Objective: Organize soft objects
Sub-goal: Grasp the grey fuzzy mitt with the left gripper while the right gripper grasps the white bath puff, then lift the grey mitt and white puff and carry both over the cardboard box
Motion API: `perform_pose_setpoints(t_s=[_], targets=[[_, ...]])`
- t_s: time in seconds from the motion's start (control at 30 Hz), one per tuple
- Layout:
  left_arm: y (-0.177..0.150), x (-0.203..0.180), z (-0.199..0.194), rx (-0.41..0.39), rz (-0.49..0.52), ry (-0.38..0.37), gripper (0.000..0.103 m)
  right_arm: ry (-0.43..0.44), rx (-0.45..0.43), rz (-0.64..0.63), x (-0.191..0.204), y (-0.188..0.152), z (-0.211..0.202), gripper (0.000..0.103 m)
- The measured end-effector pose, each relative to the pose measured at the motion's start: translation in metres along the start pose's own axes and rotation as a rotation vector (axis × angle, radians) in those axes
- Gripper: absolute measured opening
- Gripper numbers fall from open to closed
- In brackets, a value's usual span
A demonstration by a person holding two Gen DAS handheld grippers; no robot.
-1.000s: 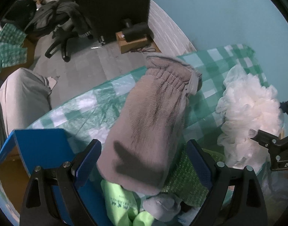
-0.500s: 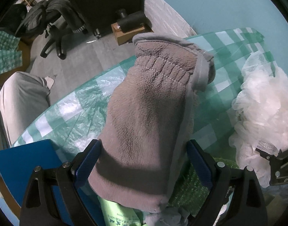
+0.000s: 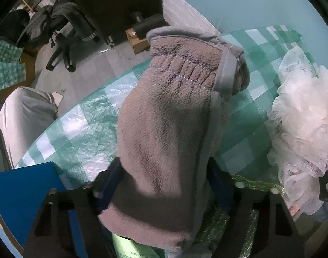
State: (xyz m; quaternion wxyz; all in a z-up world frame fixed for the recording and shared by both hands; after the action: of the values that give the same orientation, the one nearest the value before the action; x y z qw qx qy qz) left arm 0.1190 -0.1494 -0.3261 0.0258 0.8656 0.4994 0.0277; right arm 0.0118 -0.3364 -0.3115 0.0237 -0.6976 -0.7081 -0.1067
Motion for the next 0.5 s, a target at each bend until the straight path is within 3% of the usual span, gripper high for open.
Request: perform_pose_setpoints(t_s=[0.07, 0.17, 0.27, 0.5], targets=[[0.0, 0.001, -0.004, -0.016, -0.006, -0.008, 0.052, 0.006, -0.016, 0.008, -0.002, -0.001, -0.005, 0.068], [-0.002, 0.003, -0.01, -0.035, -0.027, -0.017, 0.039, 0.011, -0.04, 0.016, -0.003, -0.004, -0.016, 0.063], [-0.001, 0.007, -0.015, -0.054, -0.04, -0.01, 0.032, 0.007, -0.057, 0.01, -0.002, -0.005, -0.022, 0.061], [-0.006, 0.003, -0.036, -0.12, -0.019, 0.009, 0.029, 0.005, -0.099, -0.01, 0.002, 0.01, -0.03, 0.059]])
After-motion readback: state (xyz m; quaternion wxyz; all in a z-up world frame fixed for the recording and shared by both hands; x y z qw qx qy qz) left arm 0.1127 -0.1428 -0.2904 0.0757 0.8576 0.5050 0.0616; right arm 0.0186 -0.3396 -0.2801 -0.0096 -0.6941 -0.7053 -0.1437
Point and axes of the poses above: each gripper's, at about its wrist camera, not at the fingertips, and z roughly the way its jaws point, x to its left, y to its top, the point moved 9 cm from there along z, roughly the way its jaws point, and after that the axes turned 1 degree about z, right-handed, at the moved point
